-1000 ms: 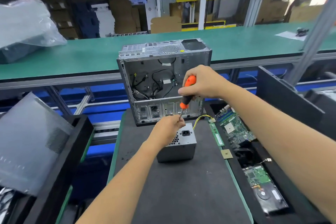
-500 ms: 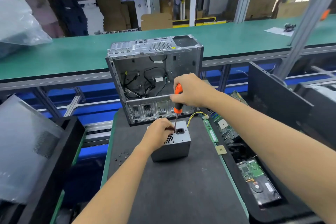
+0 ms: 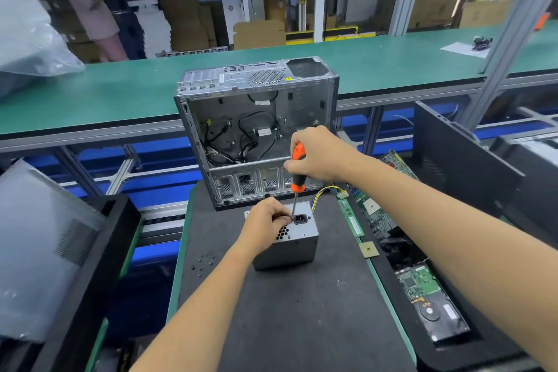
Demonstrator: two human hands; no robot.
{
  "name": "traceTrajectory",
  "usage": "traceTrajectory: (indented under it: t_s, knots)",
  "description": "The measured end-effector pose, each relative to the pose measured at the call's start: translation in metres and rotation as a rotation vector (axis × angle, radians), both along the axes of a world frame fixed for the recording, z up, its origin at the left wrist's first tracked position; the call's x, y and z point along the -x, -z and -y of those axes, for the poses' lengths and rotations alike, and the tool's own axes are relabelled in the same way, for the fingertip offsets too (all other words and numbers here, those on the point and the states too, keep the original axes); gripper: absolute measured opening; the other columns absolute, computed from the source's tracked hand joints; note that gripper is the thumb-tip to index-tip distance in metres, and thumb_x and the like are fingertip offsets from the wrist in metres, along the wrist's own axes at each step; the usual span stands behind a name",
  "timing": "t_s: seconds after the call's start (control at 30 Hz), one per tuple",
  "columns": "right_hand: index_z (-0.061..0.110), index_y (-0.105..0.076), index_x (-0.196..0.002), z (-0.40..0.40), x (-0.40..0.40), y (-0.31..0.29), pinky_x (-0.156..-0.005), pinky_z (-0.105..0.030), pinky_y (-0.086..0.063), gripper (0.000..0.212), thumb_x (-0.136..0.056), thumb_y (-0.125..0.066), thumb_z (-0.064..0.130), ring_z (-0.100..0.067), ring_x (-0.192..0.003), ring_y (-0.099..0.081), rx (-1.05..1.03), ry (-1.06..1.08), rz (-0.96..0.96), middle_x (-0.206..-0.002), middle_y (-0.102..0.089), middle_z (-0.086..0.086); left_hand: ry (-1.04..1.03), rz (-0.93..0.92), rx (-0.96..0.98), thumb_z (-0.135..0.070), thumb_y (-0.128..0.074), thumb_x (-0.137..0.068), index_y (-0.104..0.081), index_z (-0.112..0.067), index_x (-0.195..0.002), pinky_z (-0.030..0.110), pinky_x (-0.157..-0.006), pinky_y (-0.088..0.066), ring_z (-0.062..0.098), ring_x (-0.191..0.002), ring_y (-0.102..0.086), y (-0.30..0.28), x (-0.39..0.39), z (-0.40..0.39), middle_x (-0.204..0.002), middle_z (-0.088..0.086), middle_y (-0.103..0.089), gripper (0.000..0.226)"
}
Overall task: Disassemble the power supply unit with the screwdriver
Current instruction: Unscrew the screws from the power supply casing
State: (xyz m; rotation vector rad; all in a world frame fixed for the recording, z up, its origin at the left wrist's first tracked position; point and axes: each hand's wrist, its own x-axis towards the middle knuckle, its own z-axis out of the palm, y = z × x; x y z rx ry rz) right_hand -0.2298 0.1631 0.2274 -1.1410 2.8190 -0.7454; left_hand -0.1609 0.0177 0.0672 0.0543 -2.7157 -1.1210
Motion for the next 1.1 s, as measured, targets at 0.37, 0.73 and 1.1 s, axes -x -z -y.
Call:
traceTrajectory:
  t_s: [0.37, 0.73, 1.1]
  knots:
    - [0.009, -0.061, -0.083, 0.002, 0.003, -0.001, -0.055, -0.03, -0.046, 0.023, -0.082, -0.069, 0.03, -0.022, -0.058, -0.053, 0.012, -0.01, 0.019, -0.07, -0.058, -0.003, 0.007, 0.018, -0.009, -0.013, -0.067, -0.087, -0.063, -0.029, -0.076, 0.004, -0.07, -0.032, -0.003, -0.079, -0.049, 0.004, 0.002, 0.003, -0.081, -0.016, -0.054, 0.02]
    - [0.02, -0.059, -0.081, 0.005, 0.007, -0.01, -0.056, -0.028, -0.043, 0.018, -0.081, -0.071, 0.033, -0.017, -0.071, -0.058, -0.14, -0.117, 0.019, -0.077, -0.058, 0.006, 0.004, 0.0, 0.009, -0.012, -0.065, -0.088, -0.065, -0.025, -0.078, 0.019, -0.073, -0.036, 0.009, -0.083, -0.048, 0.007, 0.001, 0.001, -0.083, -0.012, -0.054, 0.016]
    - [0.01, -0.046, -0.068, 0.016, -0.002, -0.015, -0.042, -0.023, -0.045, 0.052, -0.088, -0.057, 0.057, -0.02, -0.036, -0.061, -0.24, 0.007, 0.114, -0.04, -0.059, -0.004, 0.008, -0.004, 0.019, -0.015, -0.065, -0.086, -0.06, -0.029, -0.073, 0.018, -0.069, -0.032, 0.001, -0.079, -0.045, 0.007, 0.001, 0.0, -0.079, -0.014, -0.051, 0.019]
